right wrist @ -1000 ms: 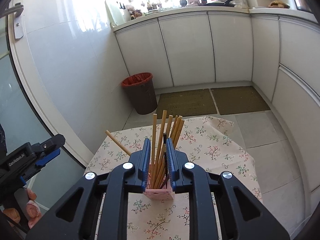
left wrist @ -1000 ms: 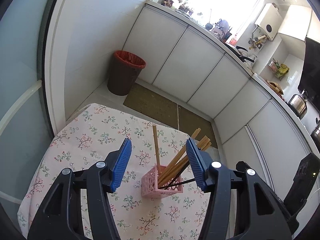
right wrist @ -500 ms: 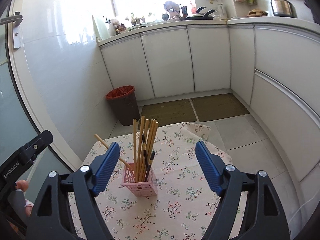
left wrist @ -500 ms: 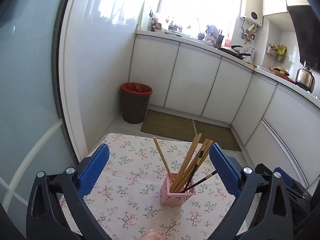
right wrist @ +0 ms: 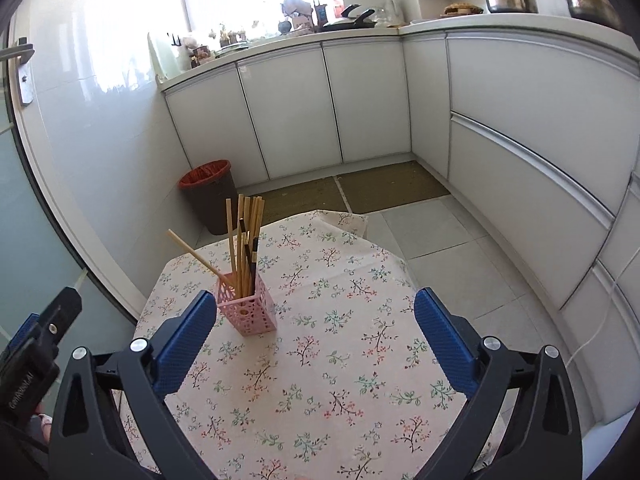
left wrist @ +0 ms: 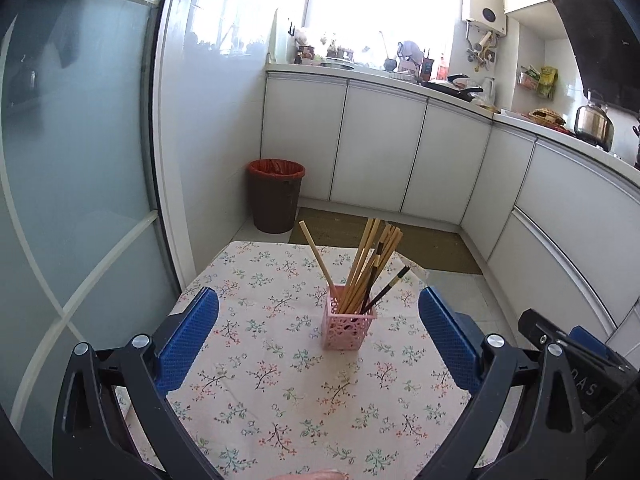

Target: Organize utensils

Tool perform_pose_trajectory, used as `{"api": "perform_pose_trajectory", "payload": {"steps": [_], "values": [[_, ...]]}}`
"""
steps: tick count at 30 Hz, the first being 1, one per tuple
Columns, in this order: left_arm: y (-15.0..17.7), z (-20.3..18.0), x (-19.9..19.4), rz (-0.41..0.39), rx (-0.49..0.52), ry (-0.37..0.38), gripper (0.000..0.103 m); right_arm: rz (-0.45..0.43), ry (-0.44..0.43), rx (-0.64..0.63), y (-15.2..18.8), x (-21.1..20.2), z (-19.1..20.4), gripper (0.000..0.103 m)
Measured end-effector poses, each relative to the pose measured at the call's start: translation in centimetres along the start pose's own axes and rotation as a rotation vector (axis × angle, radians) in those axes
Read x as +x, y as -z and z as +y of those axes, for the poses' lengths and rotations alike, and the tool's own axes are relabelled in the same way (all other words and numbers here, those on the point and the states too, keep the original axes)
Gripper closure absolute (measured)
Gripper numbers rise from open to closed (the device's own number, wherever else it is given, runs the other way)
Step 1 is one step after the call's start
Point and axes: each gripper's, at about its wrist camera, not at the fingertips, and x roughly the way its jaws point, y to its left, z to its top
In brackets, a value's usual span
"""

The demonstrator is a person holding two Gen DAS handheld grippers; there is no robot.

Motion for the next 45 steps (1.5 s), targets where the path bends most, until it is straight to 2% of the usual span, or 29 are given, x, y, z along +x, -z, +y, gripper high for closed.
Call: {"api": "perform_pose_trajectory", "payload": {"steps": [5, 14, 45], "values": [[0.6, -0.5, -1.5, 0.011, 0.041, -0.014, 0.007, -0.011, 0.002, -0.034, 0.9, -2.1, 0.4, 0.007], [0.6, -0.9, -2.4, -0.002, 0.062, -0.026, 0.007, -0.014, 0.002, -0.055, 1.7, -3.3, 0.6, 0.007], [1.2, -1.9, -2.2, 0.010, 0.094, -0.036, 0.007, 0.013, 0.000, -0.031, 1.4, -2.6, -0.6, 0.007]]}}
